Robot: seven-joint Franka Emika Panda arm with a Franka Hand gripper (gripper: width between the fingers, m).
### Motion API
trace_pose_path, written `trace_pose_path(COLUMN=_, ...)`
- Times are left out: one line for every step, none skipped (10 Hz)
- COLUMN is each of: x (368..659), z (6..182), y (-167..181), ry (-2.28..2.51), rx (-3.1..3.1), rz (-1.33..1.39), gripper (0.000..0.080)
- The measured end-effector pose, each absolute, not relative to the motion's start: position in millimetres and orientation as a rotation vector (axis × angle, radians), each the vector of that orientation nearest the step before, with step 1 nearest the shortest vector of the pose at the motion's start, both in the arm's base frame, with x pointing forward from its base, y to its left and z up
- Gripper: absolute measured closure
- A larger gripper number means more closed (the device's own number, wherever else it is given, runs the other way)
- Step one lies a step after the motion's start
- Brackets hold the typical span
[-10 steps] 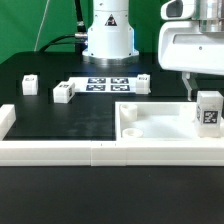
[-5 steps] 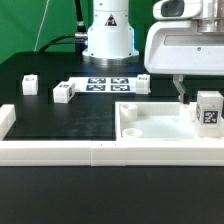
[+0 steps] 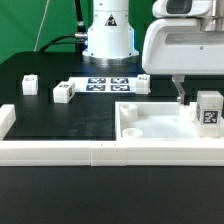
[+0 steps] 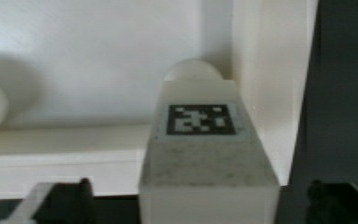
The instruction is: Assemble one leg
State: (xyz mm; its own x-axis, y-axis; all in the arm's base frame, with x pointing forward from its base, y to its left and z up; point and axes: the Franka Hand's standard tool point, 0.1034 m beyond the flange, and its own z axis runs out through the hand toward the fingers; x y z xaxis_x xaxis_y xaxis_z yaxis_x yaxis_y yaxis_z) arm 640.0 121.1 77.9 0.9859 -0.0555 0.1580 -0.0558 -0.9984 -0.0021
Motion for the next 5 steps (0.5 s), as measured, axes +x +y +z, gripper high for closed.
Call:
trace_pose_path(x=640.0, z=77.9, y=121.1, ry=-0.088, rx=3.128, rz=0.249, gripper=0.0345)
trace_pose_path(x=640.0, z=77.9, y=121.0, ry=-0.088, rx=3.128, rz=0.249, gripper=0.048)
trace_pose_path(x=640.0, z=77.9, y=121.1, ry=-0.088, rx=3.128, rz=0.249, gripper=0.048)
trace_pose_path(x=640.0, z=77.9, y=121.2, ry=-0.098, rx=3.129, rz=0.249, gripper=0.0509)
trace_pose_path(x=640.0, z=77.9, y=121.2, ry=-0.153, rx=3.129, rz=0.249, gripper=0.0509)
